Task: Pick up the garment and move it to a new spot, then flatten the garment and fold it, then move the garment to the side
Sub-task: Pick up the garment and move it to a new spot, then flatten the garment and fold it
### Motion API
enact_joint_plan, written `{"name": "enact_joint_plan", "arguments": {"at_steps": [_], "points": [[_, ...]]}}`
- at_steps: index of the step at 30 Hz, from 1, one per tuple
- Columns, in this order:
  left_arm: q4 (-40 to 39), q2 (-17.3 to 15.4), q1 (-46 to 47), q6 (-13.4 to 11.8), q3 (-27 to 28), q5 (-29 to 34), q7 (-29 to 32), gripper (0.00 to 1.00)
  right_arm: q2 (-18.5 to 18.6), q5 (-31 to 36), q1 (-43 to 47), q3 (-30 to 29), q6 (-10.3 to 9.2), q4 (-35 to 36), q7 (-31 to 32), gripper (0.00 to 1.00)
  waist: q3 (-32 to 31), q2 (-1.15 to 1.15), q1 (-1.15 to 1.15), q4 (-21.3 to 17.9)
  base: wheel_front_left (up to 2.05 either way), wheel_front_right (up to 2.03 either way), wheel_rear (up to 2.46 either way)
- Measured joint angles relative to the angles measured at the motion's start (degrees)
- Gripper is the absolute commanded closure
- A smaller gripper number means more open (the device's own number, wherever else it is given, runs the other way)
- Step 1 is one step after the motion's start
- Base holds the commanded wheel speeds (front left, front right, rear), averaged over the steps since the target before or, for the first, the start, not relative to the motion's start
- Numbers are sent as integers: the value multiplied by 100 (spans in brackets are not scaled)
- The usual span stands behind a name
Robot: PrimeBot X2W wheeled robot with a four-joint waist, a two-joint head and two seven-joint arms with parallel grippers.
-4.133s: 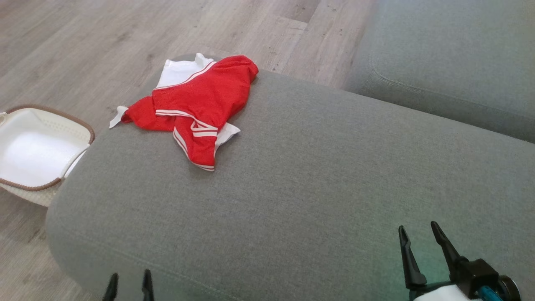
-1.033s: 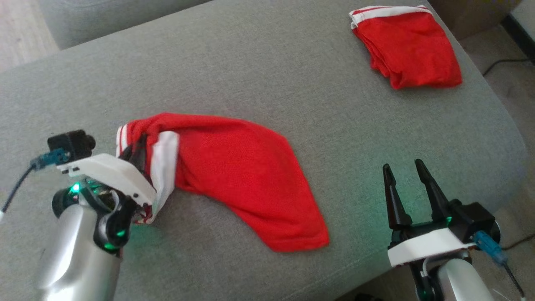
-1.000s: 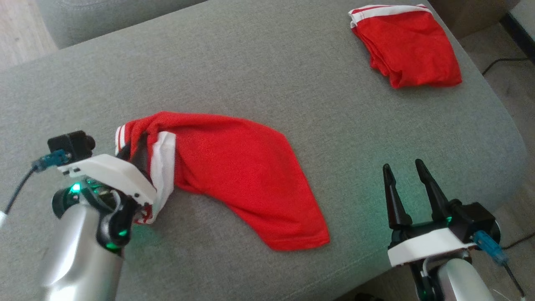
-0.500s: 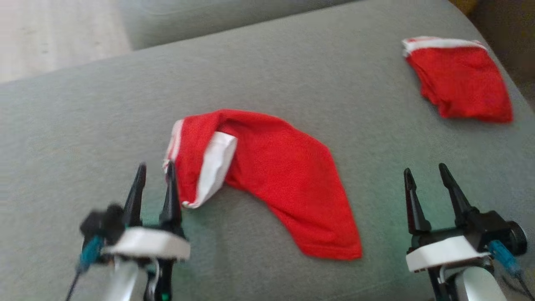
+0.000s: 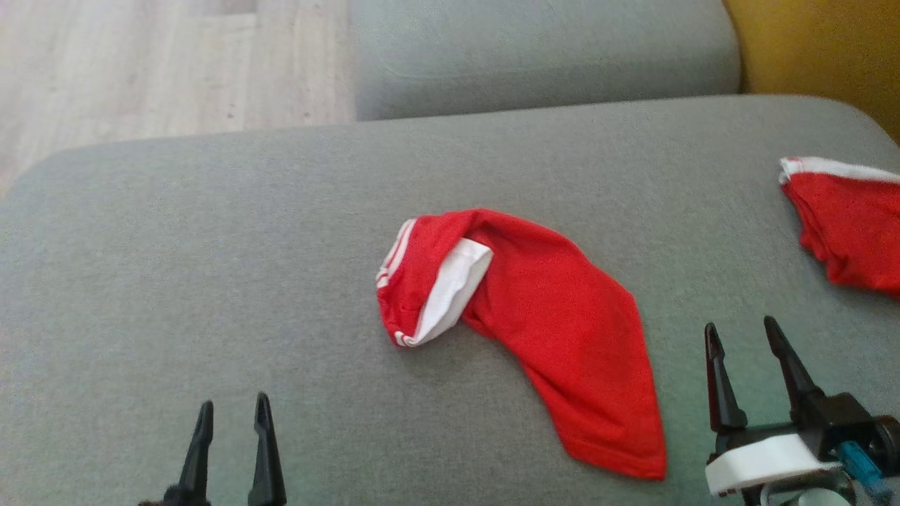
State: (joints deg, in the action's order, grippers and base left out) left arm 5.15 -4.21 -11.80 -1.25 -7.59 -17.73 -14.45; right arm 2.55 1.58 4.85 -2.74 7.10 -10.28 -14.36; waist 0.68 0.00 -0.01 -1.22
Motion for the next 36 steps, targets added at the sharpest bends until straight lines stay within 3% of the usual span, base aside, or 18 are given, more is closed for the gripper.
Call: {"name": "enact_joint_plan", "arguments": {"at_steps": [10,36], "points": [[-256,86,-385,431,374,475,0,0,0,-188,81,78,0,-186,0,0,-148,0,1,198,0,0,0],[-163,93,-511,535,370,466,0,0,0,-412,182,242,0,-272,0,0,-148,0,1,66,0,0,0]]}}
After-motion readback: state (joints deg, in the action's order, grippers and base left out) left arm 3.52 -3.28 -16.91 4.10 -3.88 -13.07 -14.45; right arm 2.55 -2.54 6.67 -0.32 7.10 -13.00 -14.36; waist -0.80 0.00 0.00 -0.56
